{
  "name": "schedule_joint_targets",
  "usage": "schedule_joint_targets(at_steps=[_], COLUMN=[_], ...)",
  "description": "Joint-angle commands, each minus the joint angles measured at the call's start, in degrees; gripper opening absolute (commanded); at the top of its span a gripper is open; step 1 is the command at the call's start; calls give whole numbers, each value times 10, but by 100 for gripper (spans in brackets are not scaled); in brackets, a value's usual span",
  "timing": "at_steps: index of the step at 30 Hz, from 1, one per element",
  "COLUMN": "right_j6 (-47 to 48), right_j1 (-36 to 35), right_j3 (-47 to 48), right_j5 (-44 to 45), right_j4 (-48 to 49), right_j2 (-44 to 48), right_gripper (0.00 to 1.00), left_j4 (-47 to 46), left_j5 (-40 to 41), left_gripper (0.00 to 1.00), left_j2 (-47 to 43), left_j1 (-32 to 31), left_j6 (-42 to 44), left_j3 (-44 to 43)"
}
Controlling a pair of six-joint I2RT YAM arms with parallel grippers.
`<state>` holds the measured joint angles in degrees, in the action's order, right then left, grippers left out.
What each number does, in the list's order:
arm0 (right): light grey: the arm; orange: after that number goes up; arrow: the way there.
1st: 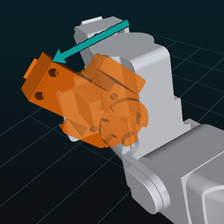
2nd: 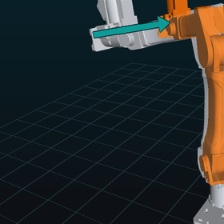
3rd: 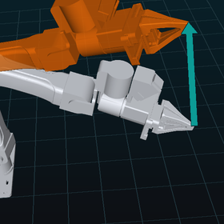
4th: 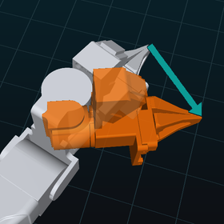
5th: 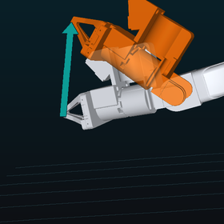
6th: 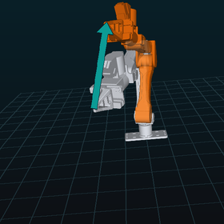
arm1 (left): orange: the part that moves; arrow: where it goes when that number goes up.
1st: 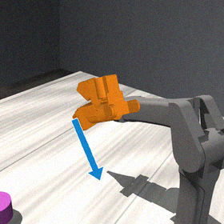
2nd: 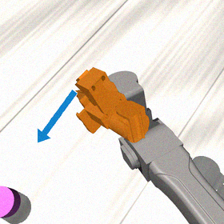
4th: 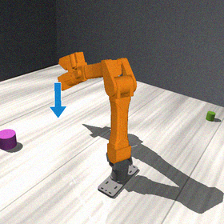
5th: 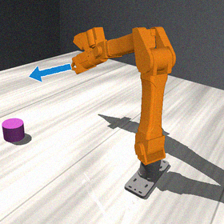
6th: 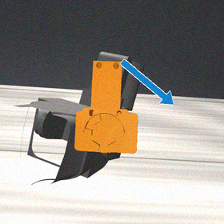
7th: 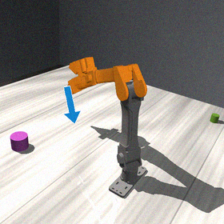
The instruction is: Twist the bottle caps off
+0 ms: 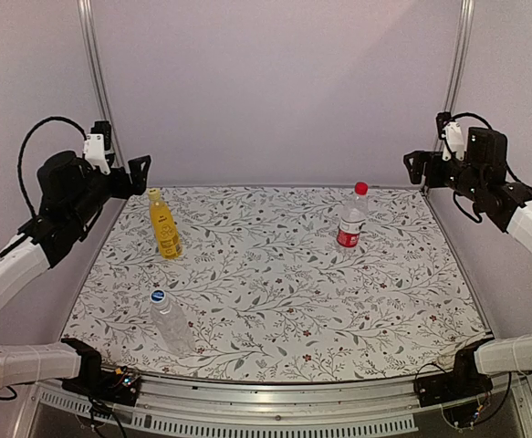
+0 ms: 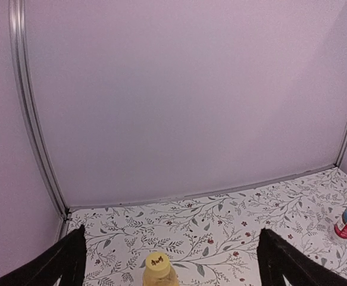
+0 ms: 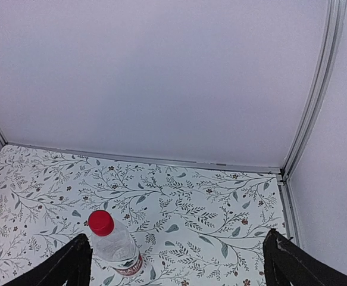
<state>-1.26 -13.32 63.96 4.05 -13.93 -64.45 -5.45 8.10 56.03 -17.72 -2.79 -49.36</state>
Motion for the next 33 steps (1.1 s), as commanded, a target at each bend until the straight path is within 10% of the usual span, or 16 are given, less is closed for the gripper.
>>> schedule_joint_targets(at_steps=[1, 22, 33], right_j6=[4, 34, 28], right_j1=[6, -80, -100], right_j3=[-6, 213, 245], right_j5=[-8, -62, -98], right_j4=[-7, -155, -175], right_j2=[8, -253, -336], right_gripper=[99, 95, 75], left_j4=[-23, 15, 18], left_j5=[-5, -34, -53], left_gripper=[100, 100, 100], left_j2=[-10, 13, 14], left_j1=[7, 8, 8], left_j6=[14, 14, 10], left_j3=[9, -13, -23])
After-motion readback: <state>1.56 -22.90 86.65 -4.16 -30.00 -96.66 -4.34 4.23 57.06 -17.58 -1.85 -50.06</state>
